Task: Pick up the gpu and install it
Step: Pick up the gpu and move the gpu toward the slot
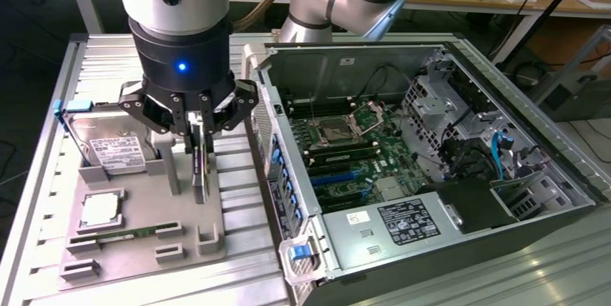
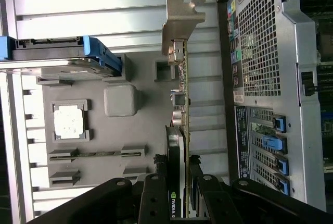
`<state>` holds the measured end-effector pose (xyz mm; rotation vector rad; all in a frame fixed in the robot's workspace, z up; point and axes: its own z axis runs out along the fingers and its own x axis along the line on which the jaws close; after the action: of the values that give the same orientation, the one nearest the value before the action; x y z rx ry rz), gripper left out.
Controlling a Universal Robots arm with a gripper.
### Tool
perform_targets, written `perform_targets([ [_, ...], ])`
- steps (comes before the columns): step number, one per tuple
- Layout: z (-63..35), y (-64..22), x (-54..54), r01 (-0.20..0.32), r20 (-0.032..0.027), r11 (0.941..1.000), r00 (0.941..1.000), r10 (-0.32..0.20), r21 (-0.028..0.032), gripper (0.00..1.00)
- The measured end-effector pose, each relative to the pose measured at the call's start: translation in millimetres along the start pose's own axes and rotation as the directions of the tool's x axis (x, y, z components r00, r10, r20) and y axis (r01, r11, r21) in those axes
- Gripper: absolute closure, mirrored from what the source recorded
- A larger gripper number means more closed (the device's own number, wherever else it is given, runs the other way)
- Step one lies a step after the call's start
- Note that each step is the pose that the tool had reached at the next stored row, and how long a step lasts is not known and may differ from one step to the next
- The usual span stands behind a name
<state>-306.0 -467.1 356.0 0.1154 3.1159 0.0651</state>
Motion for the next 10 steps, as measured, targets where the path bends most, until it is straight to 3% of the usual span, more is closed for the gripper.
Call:
perform_targets([
  [10,-4.8,0.2,-0.1,0.0,0.0,1.0,1.0,0.0,0.0,0.73],
])
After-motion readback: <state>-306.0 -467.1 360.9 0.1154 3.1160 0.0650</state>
